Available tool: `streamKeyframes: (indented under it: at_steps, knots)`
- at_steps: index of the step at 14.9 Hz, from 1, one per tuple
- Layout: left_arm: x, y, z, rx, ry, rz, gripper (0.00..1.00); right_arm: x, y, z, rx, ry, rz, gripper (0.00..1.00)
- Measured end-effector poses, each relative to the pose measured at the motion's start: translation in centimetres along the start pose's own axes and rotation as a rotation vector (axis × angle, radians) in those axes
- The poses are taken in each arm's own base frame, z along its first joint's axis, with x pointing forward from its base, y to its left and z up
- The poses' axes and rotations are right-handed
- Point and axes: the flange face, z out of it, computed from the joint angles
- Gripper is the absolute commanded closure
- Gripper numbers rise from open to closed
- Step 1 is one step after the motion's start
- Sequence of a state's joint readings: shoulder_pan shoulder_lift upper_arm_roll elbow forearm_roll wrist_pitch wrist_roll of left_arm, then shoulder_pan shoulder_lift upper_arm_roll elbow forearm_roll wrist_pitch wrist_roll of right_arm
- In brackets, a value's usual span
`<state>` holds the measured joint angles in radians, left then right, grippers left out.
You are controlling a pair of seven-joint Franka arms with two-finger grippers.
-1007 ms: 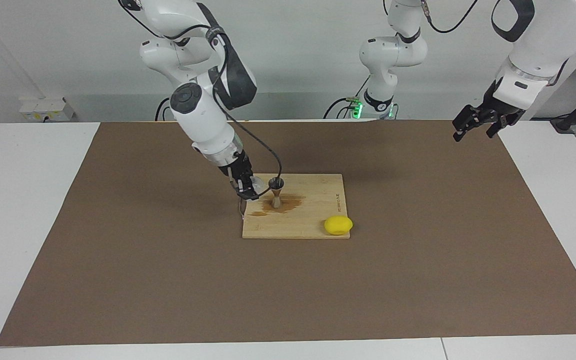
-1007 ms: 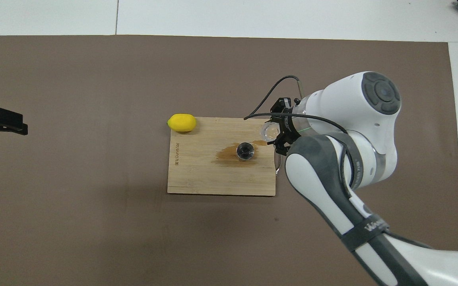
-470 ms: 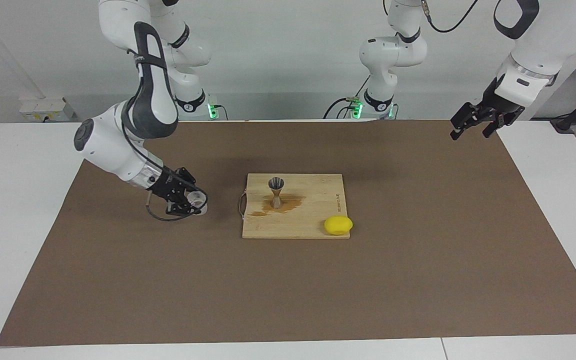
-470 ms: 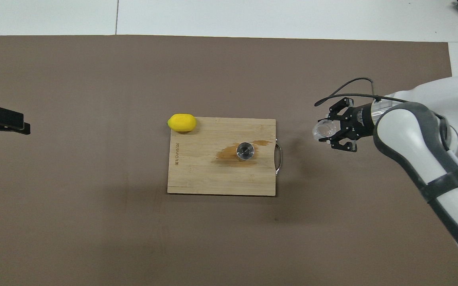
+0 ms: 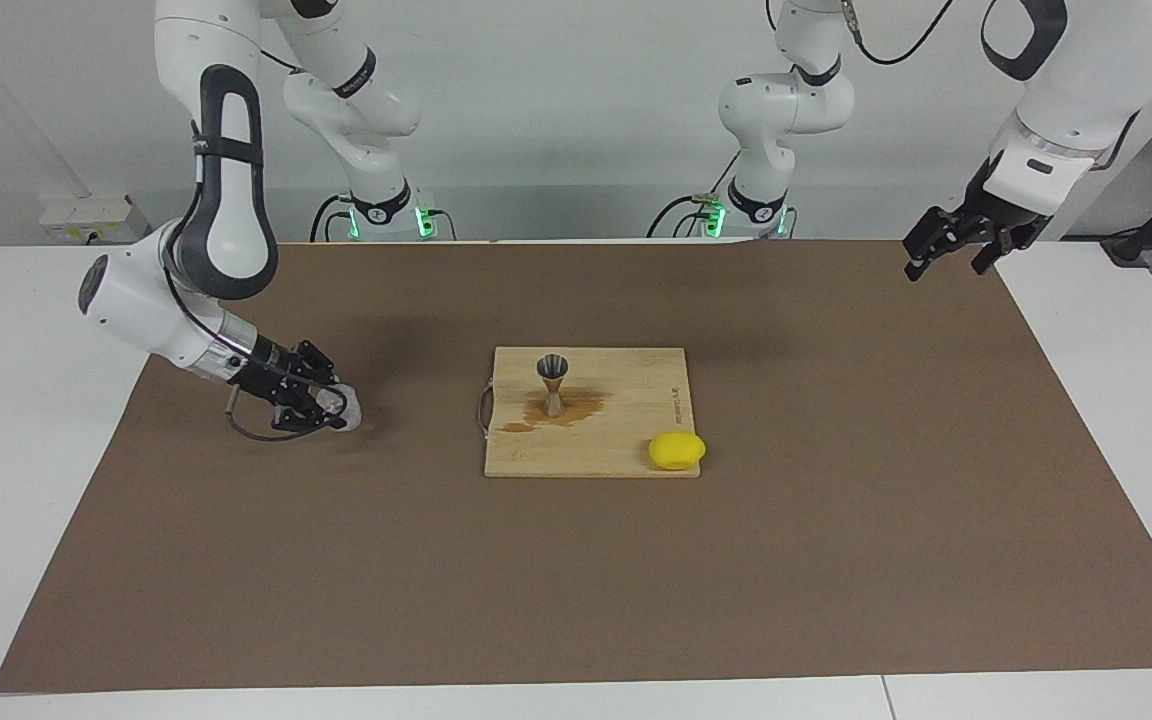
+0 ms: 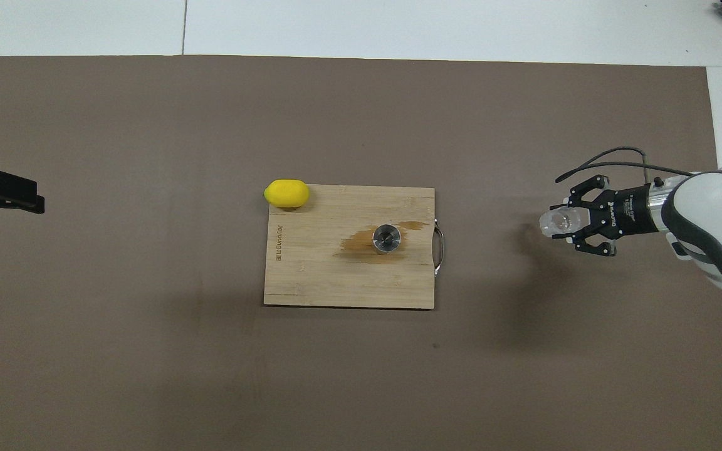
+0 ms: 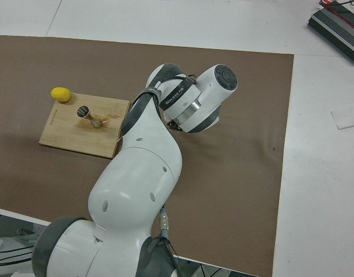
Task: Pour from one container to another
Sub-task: 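Carry the clear glass with the right gripper back to its spot, then lower the clear glass onto the table and open the right gripper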
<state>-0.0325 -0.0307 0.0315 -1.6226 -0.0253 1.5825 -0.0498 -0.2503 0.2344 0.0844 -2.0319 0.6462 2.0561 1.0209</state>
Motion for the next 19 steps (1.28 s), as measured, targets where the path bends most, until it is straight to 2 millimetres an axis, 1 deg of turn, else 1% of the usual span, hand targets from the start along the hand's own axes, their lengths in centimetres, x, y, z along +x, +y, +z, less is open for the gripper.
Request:
streamKeyframes:
  at_steps: [3,5,6,8,9,10,12,14,15,17,19]
  knots:
    - [0.0,-0.1,0.0,0.000,0.000,-0.002,0.00,3.4,0.8,0.3,-0.006,-0.033,-0.019,1.00]
    - [0.0,-0.1,0.0,0.000,0.000,-0.003,0.00,5.0,1.1,0.9,-0.002,-0.055,-0.022,1.00]
    - [0.0,-0.1,0.0,0.000,0.000,-0.004,0.00,5.4,1.1,1.2,-0.003,-0.064,-0.019,0.84]
    - [0.0,-0.1,0.0,0.000,0.000,-0.004,0.00,5.7,1.1,1.7,-0.006,-0.066,-0.014,0.36]
    - [0.0,-0.1,0.0,0.000,0.000,-0.004,0.00,5.7,1.1,1.7,-0.002,-0.062,-0.007,0.20]
    - [0.0,-0.1,0.0,0.000,0.000,-0.004,0.00,5.8,1.1,1.7,0.003,-0.058,0.006,0.12]
    - [0.0,-0.2,0.0,0.000,0.000,-0.004,0.00,6.0,1.0,1.7,0.013,-0.048,0.036,0.05]
    - [0.0,-0.2,0.0,0.000,0.000,-0.004,0.00,5.8,0.9,1.2,0.027,-0.040,0.044,0.03]
    - [0.0,-0.2,0.0,0.000,0.001,-0.005,0.00,5.4,0.8,0.6,0.037,-0.035,0.039,0.02]
    - [0.0,-0.3,0.0,0.000,0.001,-0.006,0.00,4.0,0.7,-1.8,0.076,-0.020,0.014,0.01]
    - [0.0,-0.3,0.0,0.000,0.001,-0.007,0.00,1.8,1.0,-4.7,0.101,-0.009,-0.026,0.01]
